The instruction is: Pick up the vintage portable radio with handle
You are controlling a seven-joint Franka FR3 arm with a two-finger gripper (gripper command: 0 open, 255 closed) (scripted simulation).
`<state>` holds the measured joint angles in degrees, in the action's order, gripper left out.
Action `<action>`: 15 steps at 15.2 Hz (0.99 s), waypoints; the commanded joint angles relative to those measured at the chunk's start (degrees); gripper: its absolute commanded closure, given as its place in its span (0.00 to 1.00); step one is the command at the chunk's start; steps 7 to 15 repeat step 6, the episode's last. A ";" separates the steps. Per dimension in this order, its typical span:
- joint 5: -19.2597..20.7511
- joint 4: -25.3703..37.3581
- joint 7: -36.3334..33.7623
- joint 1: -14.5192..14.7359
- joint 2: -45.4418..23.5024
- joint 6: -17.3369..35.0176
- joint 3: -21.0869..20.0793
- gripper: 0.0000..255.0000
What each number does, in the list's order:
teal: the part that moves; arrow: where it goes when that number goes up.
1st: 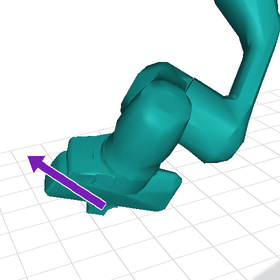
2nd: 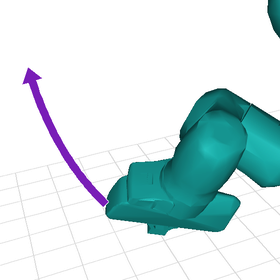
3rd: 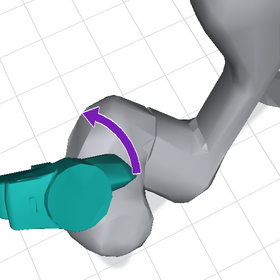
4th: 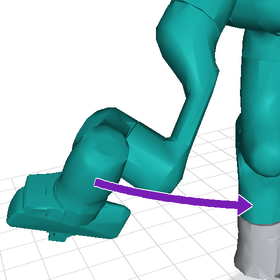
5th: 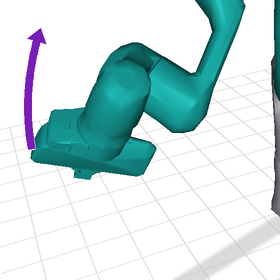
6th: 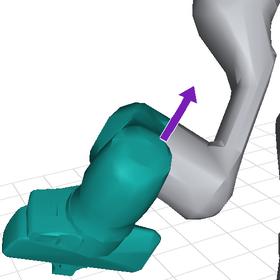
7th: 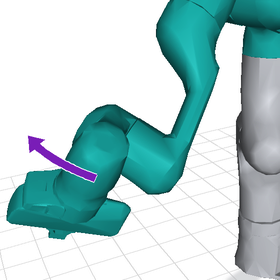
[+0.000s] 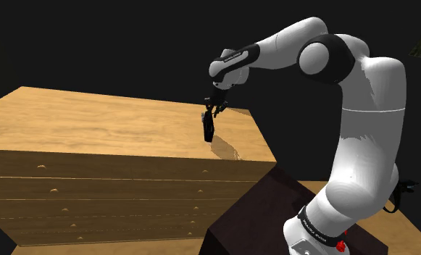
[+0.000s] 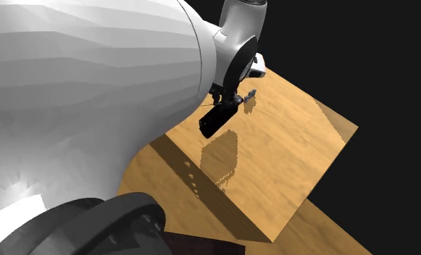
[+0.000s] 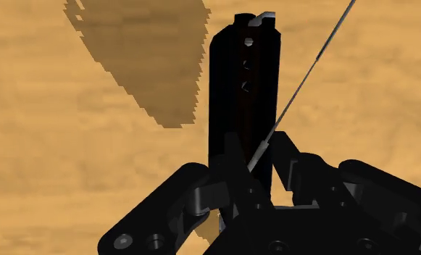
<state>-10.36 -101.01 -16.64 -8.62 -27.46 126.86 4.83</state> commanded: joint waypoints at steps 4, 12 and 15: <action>0.47 1.20 -0.54 0.09 2.02 -3.14 0.21 1.00; 0.48 1.23 -0.56 0.09 2.08 -3.23 0.22 1.00; 0.48 1.23 -0.56 0.09 2.08 -3.23 0.22 1.00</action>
